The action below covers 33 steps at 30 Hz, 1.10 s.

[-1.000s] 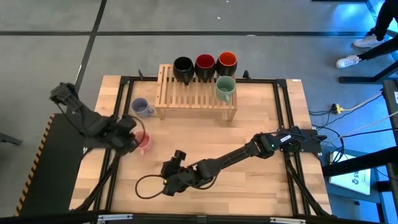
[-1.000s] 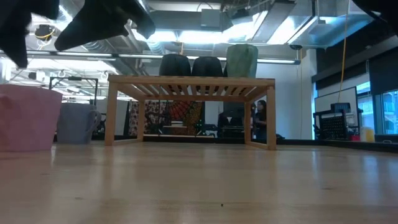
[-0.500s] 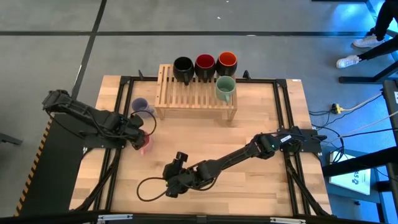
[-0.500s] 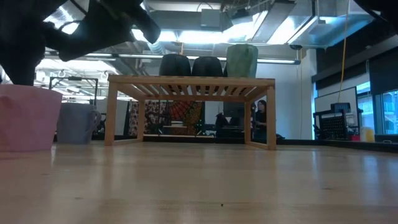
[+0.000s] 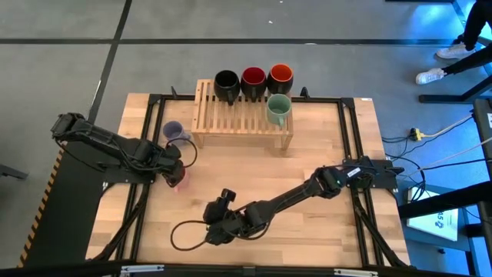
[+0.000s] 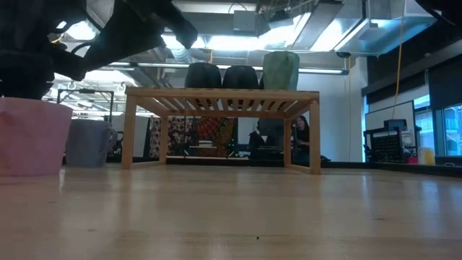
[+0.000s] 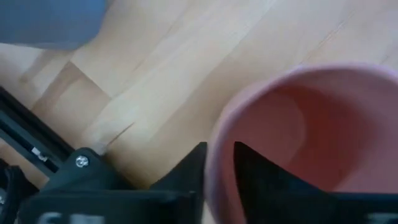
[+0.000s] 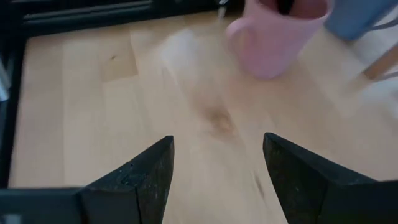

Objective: Place coffee mugs
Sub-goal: Put the pink mugs on the shelf

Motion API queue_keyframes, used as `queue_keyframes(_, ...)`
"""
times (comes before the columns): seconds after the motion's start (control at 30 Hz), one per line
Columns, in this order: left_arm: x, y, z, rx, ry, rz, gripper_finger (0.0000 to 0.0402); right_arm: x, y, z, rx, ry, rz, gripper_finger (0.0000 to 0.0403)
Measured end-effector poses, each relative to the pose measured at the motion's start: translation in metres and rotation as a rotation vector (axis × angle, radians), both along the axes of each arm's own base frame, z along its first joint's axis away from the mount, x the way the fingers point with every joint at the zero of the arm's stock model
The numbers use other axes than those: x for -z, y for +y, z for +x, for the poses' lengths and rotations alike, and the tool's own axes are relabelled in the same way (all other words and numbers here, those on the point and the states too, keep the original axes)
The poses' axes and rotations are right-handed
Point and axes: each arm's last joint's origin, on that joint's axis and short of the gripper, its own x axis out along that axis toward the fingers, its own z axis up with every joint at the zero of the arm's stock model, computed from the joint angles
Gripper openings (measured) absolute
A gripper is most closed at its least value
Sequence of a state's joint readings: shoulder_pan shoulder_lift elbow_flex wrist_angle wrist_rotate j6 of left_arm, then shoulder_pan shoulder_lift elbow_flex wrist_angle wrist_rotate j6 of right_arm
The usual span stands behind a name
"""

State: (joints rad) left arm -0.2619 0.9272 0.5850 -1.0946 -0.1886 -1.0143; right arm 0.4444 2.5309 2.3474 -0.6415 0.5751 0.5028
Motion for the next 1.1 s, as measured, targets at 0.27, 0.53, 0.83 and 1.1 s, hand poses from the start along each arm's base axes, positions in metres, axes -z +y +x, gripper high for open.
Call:
queue_keyframes(0.27,-0.004,-0.002,0.005,0.0,-0.049,-0.016,0.0017,-0.016,0.01,-0.014,0.099,-0.058,-0.133,0.0234)
queue_keyframes(0.53,-0.065,-0.003,0.024,-0.055,-0.306,0.024,0.0016,-0.051,0.026,-0.035,0.264,-0.214,-0.312,0.0234)
queue_keyframes(0.83,-0.113,-0.004,0.04,-0.125,-0.61,0.061,0.0016,-0.058,0.029,-0.037,0.383,-0.298,-0.432,0.0234)
queue_keyframes(1.1,-0.121,-0.005,0.049,-0.177,-0.739,0.044,0.0016,-0.06,0.005,-0.023,0.405,-0.26,-0.495,0.0234)
